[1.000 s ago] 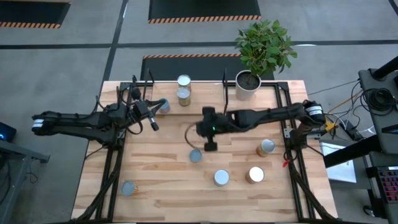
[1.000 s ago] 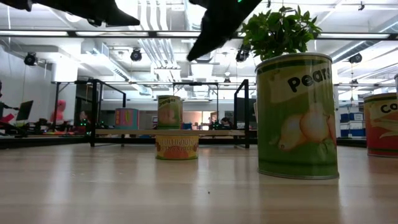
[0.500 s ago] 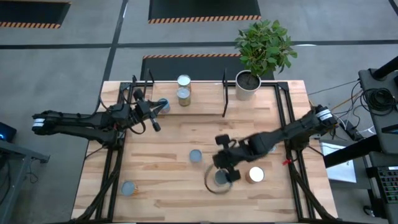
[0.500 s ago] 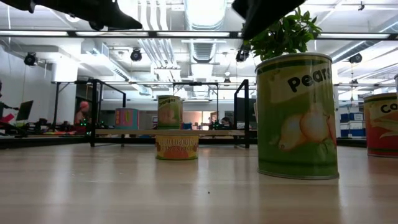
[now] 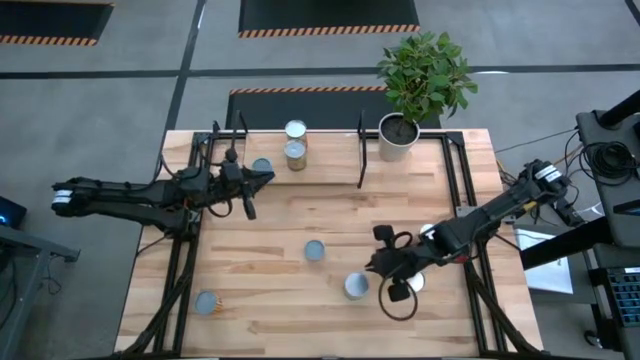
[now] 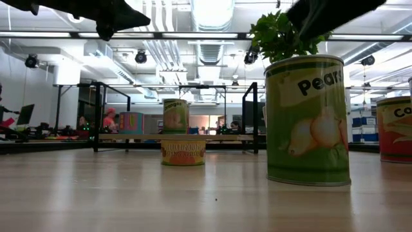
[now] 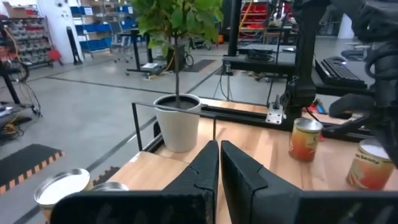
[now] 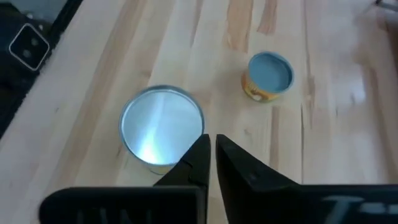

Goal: Pick and place cans onto a shelf
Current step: Put the canned pears on the shelf

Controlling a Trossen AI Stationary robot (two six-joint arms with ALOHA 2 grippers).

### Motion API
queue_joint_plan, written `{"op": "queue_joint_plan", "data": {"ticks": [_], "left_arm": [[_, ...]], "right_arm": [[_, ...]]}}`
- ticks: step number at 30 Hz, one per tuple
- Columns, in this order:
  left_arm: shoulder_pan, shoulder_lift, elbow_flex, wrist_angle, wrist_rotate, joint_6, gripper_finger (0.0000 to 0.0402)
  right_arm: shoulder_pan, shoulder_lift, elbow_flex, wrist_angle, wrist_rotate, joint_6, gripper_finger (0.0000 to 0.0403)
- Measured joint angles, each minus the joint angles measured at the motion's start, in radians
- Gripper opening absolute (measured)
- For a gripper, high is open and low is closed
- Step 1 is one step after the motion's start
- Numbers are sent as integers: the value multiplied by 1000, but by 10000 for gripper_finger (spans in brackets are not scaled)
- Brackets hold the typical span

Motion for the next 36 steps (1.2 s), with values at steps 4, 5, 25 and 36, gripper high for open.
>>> {"op": "queue_joint_plan", "data": {"ticks": [4,5,25,36], "left_arm": [[0,6,0,9,-2,-13,0],[0,8,0,17,-2,-13,0],[0,18,-1,26,-2,-13,0],[0,17,-2,24,-2,-12,0]], "right_arm": [[-5,-5,-25,20,2,22,65],[-5,2,-25,21,4,23,82],[15,279,277,-250,-104,105,388],[-22,345,313,-289,-158,140,389]]}}
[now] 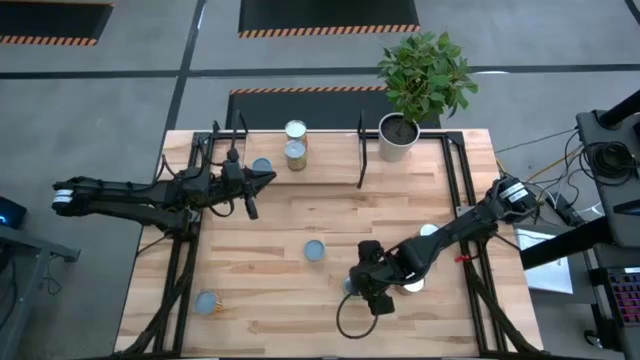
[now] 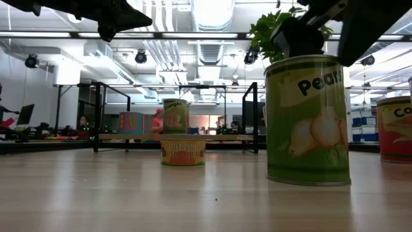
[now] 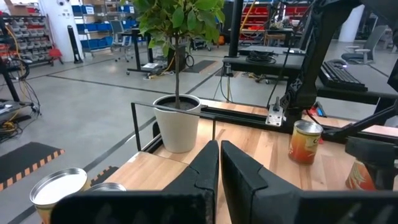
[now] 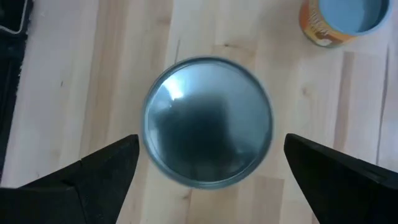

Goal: Pick and place cans onto a shelf
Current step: Put the canned pears on the shelf

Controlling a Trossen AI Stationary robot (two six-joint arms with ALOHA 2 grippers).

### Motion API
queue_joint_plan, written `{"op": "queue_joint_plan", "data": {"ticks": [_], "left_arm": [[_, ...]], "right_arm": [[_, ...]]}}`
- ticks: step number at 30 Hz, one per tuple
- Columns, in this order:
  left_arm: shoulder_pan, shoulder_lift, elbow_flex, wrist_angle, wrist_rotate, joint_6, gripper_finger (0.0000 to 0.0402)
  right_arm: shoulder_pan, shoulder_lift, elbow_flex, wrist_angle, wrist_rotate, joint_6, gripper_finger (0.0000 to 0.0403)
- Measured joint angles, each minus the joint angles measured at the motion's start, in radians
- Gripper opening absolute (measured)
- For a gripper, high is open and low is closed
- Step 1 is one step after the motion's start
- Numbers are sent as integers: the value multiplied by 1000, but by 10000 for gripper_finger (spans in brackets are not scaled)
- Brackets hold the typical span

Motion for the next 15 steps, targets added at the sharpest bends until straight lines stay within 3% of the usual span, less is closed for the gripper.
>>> {"op": "queue_joint_plan", "data": {"ticks": [7,11,15], "left_arm": [[0,0,0,-5,0,0,0],[0,0,0,-5,0,0,0],[0,0,0,-6,0,0,0]], "right_arm": [[-36,28,0,23,-57,-37,378],[-58,44,0,32,-126,-44,343],[-67,45,0,47,-130,-57,304]]}}
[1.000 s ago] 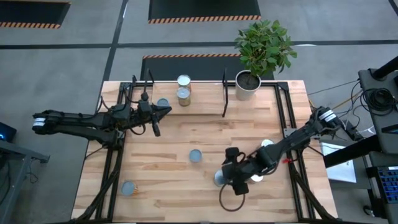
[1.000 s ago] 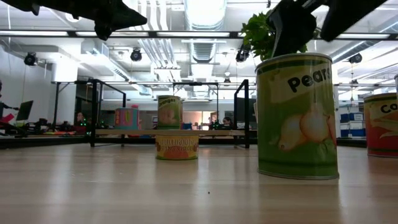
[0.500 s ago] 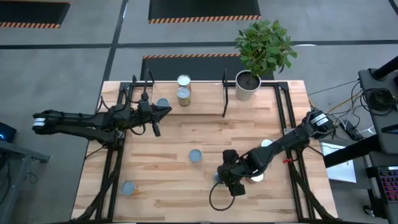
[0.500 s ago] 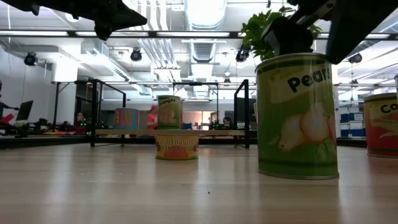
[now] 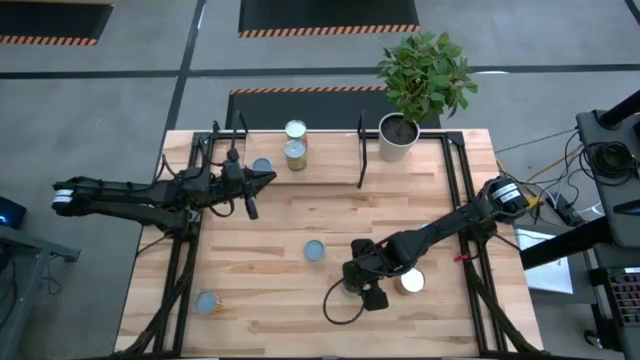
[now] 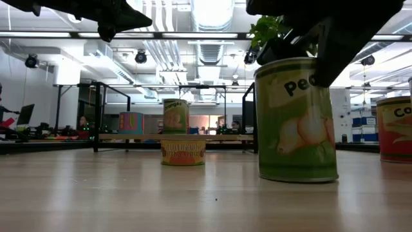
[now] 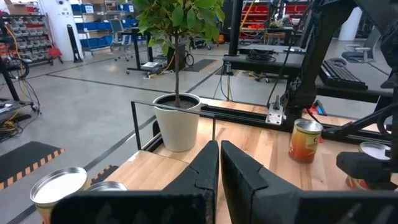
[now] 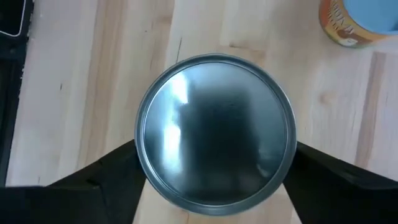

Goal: Pick and place cans onto a shelf
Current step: Put the canned pears on the shelf

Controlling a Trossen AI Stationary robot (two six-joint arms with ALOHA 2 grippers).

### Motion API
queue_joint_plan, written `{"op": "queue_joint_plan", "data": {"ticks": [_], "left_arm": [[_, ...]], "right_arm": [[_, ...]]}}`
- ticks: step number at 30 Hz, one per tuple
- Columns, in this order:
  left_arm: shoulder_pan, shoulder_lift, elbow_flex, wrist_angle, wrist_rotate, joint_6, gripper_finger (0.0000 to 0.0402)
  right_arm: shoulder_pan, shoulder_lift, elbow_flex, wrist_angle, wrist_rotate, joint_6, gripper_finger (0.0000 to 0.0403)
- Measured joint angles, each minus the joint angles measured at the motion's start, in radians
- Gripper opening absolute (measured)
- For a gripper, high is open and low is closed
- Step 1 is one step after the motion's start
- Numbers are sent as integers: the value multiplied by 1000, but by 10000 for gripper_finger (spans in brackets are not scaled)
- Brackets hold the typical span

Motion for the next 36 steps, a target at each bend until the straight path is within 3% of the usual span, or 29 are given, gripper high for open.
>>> {"op": "queue_joint_plan", "data": {"ticks": [6,13,22,29,36], "left_arm": [[0,-3,0,13,0,32,0],[0,-16,7,43,-1,108,0],[0,-23,17,41,-1,177,0],[0,-33,17,36,-1,181,0],[0,-41,17,36,-1,181,0]], "right_arm": [[-13,-33,19,-24,6,-4,288],[-83,-38,229,-187,56,-16,299],[-354,-30,411,-211,80,-61,300],[-567,41,418,-135,88,-136,301],[-679,150,445,-107,86,-165,301]]}}
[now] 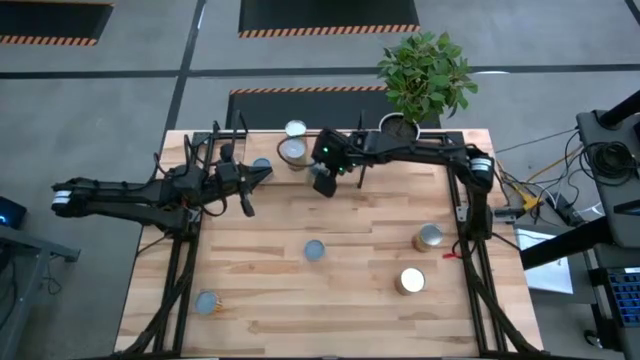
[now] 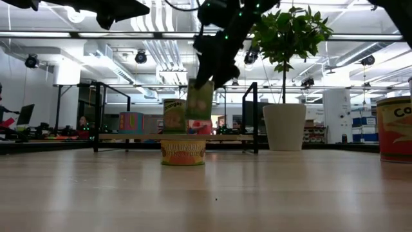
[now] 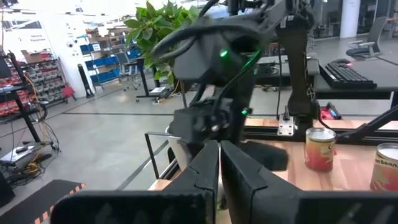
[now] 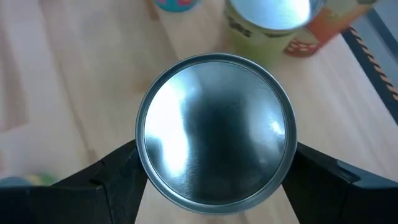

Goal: Pick and place cans onto a shelf
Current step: Put the canned pears on the shelf

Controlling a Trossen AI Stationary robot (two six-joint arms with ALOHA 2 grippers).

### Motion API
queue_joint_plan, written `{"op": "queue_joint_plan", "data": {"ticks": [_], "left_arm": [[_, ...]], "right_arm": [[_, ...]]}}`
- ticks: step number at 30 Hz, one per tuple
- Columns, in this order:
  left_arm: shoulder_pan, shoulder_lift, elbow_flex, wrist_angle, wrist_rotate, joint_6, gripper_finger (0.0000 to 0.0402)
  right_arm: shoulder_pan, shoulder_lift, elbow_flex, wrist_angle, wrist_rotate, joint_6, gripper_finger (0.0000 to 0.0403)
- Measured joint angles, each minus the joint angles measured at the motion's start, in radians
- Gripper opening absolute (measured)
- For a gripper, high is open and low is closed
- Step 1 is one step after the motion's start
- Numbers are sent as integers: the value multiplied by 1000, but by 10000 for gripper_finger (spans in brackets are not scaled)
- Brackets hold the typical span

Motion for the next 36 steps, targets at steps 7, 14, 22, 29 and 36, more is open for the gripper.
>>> {"op": "queue_joint_plan", "data": {"ticks": [7,14,22,29,36], "left_arm": [[0,0,0,-1,0,0,0],[0,0,0,-7,0,-1,0],[0,0,0,-7,0,-5,0],[0,-1,0,-7,0,-5,0],[0,-1,0,-7,0,-5,0]], "right_arm": [[-37,38,12,2,-4,-32,301],[-40,49,12,10,-8,-50,310],[-43,89,12,34,2,-32,344],[-45,78,11,32,2,-35,340],[-44,15,24,13,1,-35,338]]}}
